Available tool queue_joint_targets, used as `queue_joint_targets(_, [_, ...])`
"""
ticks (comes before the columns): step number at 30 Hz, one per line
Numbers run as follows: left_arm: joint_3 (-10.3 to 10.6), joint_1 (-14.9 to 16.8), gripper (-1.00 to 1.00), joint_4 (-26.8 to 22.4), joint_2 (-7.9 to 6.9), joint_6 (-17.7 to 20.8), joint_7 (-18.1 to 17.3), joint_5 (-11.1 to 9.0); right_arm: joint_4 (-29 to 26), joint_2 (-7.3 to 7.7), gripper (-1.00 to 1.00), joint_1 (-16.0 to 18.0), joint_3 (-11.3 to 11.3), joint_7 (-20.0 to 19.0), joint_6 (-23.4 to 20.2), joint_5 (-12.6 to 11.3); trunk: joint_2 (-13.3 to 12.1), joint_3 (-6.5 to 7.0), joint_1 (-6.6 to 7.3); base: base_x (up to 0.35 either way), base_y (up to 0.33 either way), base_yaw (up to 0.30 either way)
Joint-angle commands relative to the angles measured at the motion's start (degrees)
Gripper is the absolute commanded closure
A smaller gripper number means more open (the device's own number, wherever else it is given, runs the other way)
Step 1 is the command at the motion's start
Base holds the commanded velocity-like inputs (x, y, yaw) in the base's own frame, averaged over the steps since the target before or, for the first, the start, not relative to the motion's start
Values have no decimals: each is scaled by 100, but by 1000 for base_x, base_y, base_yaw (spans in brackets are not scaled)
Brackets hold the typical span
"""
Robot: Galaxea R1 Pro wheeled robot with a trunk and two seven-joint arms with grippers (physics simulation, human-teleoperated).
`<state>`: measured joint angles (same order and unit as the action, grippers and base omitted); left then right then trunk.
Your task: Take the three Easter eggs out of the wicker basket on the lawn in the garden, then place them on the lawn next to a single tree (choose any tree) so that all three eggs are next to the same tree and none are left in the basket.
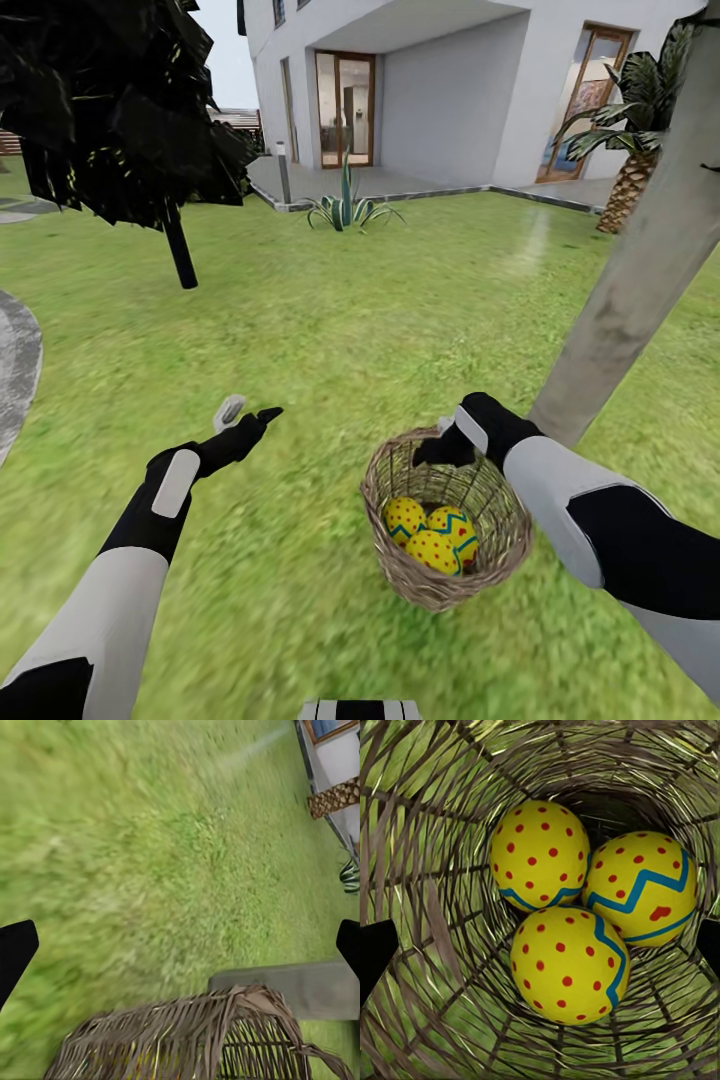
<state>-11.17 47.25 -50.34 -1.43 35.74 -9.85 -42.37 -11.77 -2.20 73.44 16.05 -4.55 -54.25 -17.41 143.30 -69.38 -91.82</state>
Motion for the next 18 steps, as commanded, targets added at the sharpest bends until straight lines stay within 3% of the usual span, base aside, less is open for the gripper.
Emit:
queue_joint_targets(1, [-17,3,-100,0,2,38,-16,-6,3,4,-100,4,44,-37,-40,1,2,-5,-2,293,0,0])
queue_joint_targets(5, [-12,3,-100,5,2,38,-16,-6,18,16,-100,4,34,-37,-69,1,2,-5,-2,177,0,0])
queue_joint_targets(18, [1,3,-100,6,11,38,-25,-22,57,53,-100,4,-33,-22,-85,0,2,-5,-2,9,0,0])
